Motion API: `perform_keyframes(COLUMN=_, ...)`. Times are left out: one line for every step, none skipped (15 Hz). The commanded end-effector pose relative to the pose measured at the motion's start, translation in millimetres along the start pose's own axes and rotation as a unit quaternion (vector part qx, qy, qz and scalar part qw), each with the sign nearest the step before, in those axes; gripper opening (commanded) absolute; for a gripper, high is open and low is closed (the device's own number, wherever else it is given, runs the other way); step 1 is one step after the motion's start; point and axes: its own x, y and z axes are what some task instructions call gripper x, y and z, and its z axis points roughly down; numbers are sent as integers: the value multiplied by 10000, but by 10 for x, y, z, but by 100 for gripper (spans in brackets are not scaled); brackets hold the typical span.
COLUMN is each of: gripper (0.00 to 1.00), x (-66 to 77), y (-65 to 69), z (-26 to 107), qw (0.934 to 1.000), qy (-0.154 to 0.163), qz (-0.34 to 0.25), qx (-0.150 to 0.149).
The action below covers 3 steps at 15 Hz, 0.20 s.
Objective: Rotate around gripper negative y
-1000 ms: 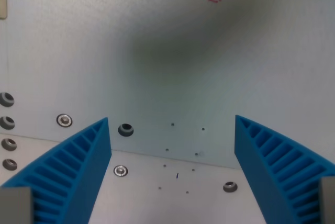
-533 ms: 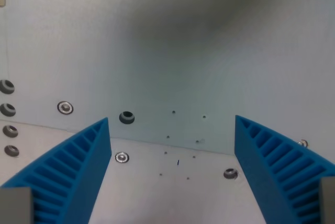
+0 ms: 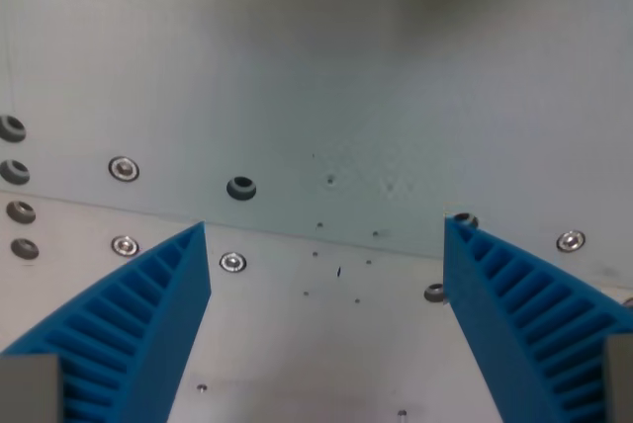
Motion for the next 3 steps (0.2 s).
perform_keyframes(gripper=100, x=63, y=7, z=-70, qw=9931, qy=-1162, qz=51, qx=-139)
perform_keyframes(gripper=100, x=63, y=7, z=-70, qw=9924, qy=-1219, qz=52, qx=-138)
perform_keyframes(gripper=100, x=63, y=7, z=-70, qw=9917, qy=-1277, qz=53, qx=-138)
